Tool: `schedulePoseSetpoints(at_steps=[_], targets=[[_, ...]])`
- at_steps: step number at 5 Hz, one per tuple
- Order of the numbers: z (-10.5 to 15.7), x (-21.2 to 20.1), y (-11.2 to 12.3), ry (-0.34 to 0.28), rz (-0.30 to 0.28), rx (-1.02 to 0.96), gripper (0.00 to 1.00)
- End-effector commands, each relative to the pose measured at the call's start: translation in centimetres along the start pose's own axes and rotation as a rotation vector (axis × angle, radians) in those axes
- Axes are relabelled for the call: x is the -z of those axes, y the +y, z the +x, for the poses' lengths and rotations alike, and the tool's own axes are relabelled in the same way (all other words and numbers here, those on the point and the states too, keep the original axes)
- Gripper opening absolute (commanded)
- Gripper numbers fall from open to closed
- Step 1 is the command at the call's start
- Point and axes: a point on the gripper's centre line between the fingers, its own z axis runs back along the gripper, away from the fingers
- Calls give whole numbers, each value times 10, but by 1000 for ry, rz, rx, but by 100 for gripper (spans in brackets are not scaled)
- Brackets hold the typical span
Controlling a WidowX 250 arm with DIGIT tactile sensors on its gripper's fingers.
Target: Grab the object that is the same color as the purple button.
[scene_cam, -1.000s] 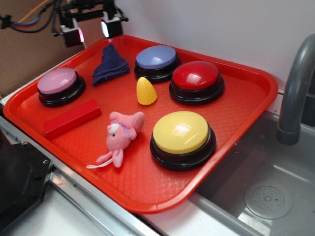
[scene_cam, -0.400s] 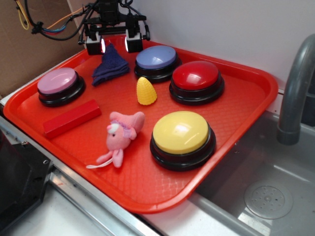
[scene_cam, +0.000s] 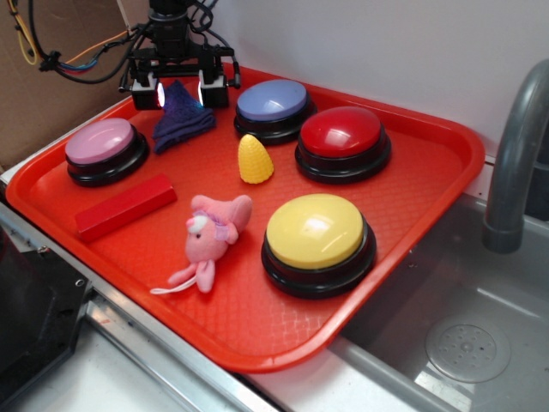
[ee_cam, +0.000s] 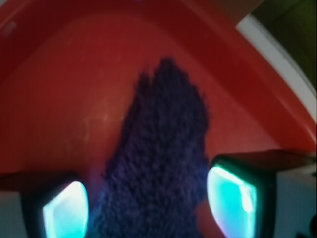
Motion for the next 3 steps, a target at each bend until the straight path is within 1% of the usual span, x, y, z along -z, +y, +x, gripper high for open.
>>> schedulePoseSetpoints(at_steps=[1, 2, 3], targets=[[3, 28, -3, -13, -151, 159, 0], [-6, 20, 2, -38, -174, 228, 0], [-12, -9, 15, -17, -133, 334, 0]])
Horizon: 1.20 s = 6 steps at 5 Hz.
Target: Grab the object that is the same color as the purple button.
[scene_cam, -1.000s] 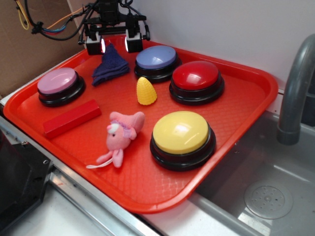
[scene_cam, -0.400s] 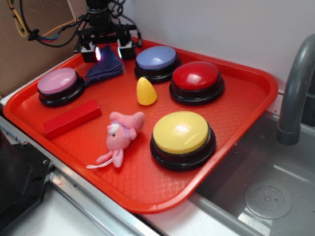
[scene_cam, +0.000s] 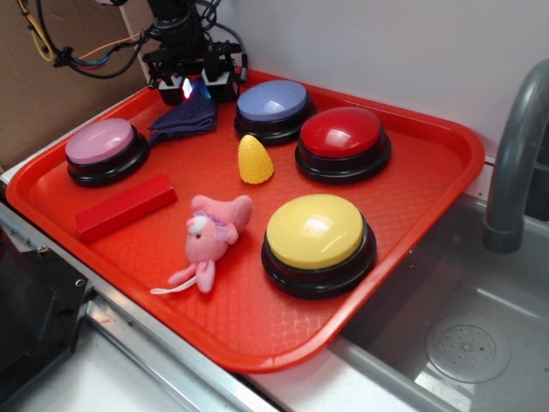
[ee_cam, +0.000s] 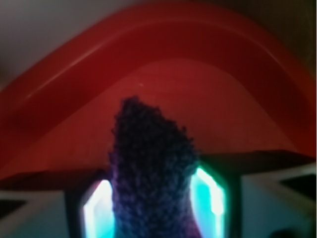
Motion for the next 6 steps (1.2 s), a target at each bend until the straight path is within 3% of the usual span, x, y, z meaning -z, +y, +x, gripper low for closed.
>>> schedulePoseSetpoints(at_steps=[1, 2, 3, 4, 5, 6], targets=[[-31, -82, 7, 111, 71, 280, 0], [-42, -134, -12, 65, 51, 412, 0], [-69, -182, -36, 90, 25, 527, 0], [-98, -207, -59, 123, -28, 708, 0], [-120, -227, -76, 103, -33, 832, 0], [-133, -230, -77, 70, -24, 804, 0]])
